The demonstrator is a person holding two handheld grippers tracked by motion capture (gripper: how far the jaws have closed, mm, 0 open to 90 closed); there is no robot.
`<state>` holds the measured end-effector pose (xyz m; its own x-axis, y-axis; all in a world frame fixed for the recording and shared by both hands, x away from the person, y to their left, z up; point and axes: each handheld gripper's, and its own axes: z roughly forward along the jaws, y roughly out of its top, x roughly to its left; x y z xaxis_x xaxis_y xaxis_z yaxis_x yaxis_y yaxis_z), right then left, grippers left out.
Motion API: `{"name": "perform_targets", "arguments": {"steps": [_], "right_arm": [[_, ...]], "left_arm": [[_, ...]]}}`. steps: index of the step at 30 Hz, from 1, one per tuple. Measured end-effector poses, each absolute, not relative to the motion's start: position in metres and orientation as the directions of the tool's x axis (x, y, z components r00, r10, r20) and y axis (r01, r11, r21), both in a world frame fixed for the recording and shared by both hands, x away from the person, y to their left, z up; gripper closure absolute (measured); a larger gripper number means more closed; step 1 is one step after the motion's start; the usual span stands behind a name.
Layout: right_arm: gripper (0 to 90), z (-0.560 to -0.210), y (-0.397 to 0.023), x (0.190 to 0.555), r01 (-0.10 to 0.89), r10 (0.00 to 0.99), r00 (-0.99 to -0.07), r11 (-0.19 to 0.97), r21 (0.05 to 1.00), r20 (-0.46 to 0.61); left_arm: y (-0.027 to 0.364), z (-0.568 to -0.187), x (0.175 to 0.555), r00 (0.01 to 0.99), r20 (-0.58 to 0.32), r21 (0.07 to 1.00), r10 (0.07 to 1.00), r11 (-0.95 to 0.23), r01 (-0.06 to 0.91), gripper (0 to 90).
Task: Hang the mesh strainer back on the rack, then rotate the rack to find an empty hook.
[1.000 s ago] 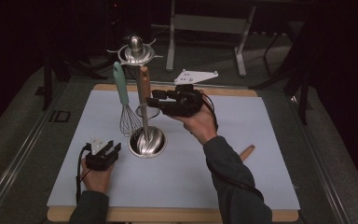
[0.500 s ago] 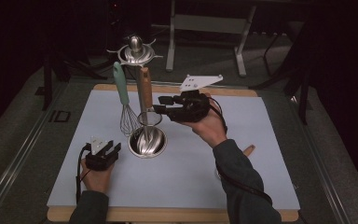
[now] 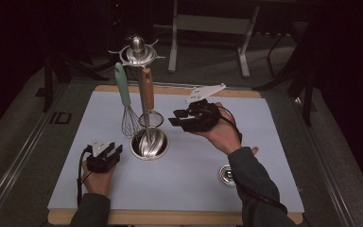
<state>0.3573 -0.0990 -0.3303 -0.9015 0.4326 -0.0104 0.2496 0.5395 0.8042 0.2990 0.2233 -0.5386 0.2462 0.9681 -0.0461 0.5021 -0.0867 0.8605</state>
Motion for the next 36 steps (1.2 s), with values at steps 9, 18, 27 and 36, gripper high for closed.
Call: {"name": "perform_targets", "arguments": {"steps": [9,18,27,36], "right_arm": [[62.7,-0.351,-0.113,0.354,0.298,0.462,-0.887,0.609,0.735,-0.023],[61.6,-0.393,-0.129,0.344,0.363,0.501,-0.865,0.633,0.684,-0.005],[61.5,-0.429,-0.154,0.332,0.429,0.575,-0.818,0.626,0.651,-0.015],[57.5,-0.458,-0.167,0.315,0.463,0.62,-0.783,0.623,0.63,-0.039]], "left_arm": [[0.223,-0.538,0.298,0.243,-0.042,0.865,0.969,-0.087,0.495,64.6],[0.225,-0.53,0.286,0.297,-0.083,0.9,0.951,-0.056,0.432,81.9],[0.22,-0.501,0.268,0.36,-0.174,0.946,0.917,0.054,0.321,90.0],[0.216,-0.449,0.254,0.425,-0.146,0.988,0.893,0.111,0.105,90.0]]}}
